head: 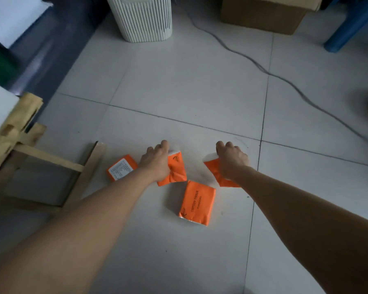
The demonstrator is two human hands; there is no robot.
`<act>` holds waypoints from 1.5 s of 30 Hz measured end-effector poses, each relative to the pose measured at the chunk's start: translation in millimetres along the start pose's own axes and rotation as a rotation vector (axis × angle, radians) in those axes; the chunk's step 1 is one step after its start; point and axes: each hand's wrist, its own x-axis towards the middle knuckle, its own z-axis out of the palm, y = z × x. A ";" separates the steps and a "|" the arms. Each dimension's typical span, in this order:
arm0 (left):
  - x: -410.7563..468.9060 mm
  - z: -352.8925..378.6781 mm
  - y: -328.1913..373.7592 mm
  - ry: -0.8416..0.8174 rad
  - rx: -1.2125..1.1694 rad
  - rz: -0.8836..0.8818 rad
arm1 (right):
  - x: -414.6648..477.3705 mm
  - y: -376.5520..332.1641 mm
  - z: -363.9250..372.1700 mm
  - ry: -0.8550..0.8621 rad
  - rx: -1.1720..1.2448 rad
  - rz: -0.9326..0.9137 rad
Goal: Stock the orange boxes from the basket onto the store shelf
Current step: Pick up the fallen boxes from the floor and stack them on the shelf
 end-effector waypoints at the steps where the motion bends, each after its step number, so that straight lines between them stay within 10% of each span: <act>1: -4.5 -16.4 3.5 0.029 -0.063 -0.040 | -8.5 -4.6 -17.9 0.035 0.035 0.000; 12: -130.3 -313.7 87.2 0.248 -0.995 -0.385 | -167.0 -65.4 -316.7 0.375 0.411 -0.064; 26: -378.0 -750.9 85.1 0.803 -1.344 -0.346 | -411.2 -237.6 -699.6 0.672 0.626 -0.476; 45: -641.7 -873.3 -219.2 1.484 -1.323 -0.521 | -577.0 -604.4 -732.5 0.377 0.888 -1.122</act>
